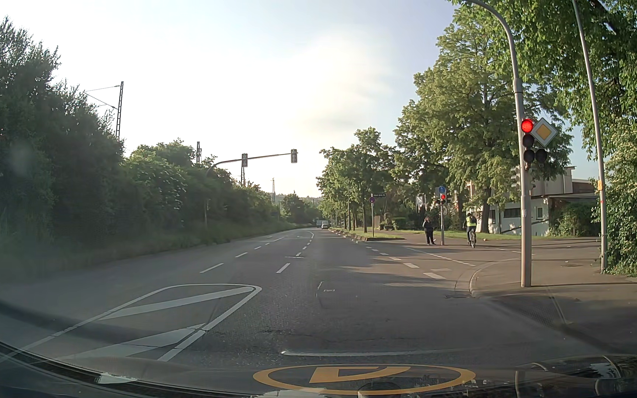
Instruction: Follow the waypoints while adhering to traffic rules and regulations
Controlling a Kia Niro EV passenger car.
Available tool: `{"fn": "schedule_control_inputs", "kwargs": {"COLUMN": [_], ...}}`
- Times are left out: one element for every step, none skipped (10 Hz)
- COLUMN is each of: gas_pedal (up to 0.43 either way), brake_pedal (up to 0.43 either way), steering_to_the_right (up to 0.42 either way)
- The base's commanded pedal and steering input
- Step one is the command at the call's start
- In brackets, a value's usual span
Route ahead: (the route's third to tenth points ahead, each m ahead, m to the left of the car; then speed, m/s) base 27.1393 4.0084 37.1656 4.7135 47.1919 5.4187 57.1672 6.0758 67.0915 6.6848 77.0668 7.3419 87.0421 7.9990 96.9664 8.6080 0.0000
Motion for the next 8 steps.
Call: {"fn": "schedule_control_inputs", "kwargs": {"gas_pedal": [0.000,0.000,0.000,0.000,0.000,0.000,0.000,0.000], "brake_pedal": [0.268,0.268,0.268,0.268,0.268,0.268,0.268,0.268], "steering_to_the_right": [-0.012,-0.012,-0.012,-0.012,-0.012,-0.012,-0.012,-0.012]}}
